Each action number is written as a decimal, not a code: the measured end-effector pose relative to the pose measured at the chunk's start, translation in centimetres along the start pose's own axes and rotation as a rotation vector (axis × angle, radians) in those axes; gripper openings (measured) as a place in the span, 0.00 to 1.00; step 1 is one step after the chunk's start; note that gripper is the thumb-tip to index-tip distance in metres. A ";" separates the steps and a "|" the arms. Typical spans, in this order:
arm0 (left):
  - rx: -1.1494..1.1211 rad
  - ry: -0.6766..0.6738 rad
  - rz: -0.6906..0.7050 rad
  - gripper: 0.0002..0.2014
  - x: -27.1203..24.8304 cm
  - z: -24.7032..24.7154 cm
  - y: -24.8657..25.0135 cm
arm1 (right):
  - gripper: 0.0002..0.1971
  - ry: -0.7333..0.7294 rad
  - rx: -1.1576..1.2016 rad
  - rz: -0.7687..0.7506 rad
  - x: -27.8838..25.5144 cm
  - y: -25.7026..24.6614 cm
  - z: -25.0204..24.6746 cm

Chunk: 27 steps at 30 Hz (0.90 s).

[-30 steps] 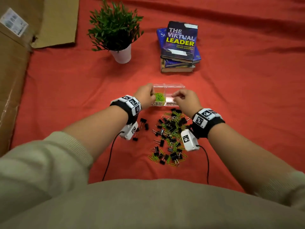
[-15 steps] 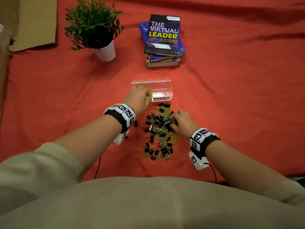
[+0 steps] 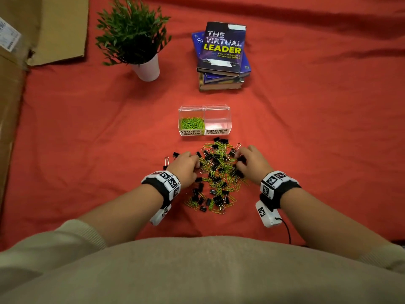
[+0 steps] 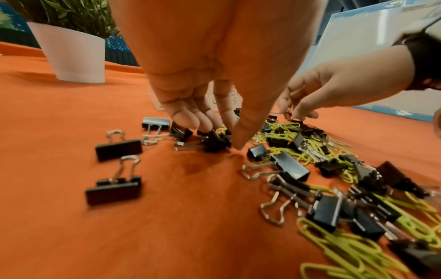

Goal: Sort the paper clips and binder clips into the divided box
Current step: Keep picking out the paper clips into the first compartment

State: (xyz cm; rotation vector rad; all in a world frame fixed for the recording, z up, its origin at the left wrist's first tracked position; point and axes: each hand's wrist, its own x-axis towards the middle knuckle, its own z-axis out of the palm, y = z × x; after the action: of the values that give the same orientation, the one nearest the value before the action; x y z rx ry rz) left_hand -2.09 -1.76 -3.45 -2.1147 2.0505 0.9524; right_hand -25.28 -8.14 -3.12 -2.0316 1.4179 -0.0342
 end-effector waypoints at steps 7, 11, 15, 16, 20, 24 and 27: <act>-0.052 0.086 0.097 0.08 0.8 0.2 2.7 | 0.06 0.104 -0.111 -0.051 -0.6 0.6 -0.2; -0.081 0.086 0.017 0.12 1.0 0.4 2.6 | 0.08 -0.022 -0.078 -0.110 -0.4 -1.2 0.9; -0.092 0.057 -0.029 0.16 0.5 0.4 1.3 | 0.12 -0.112 -0.094 -0.063 0.0 -1.9 1.9; -0.094 0.048 -0.031 0.16 0.3 0.4 1.1 | 0.09 -0.112 -0.072 -0.044 0.0 -1.8 1.9; -0.118 0.033 -0.030 0.14 0.0 0.2 0.1 | 0.05 -0.122 -0.005 0.024 -0.4 -1.0 1.4; -0.132 0.012 -0.017 0.12 -0.3 0.0 -0.3 | 0.08 -0.103 -0.066 -0.028 -0.5 -0.7 0.8; -0.099 0.062 0.017 0.10 -0.1 0.0 -0.1 | 0.09 -0.012 -0.030 -0.096 0.0 -1.3 1.0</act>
State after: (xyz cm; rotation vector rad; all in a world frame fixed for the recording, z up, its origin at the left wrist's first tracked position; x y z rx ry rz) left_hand -1.96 -1.64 -3.44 -2.2056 2.0953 1.0240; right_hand -23.81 -7.39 -3.21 -2.1196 1.3203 -0.0416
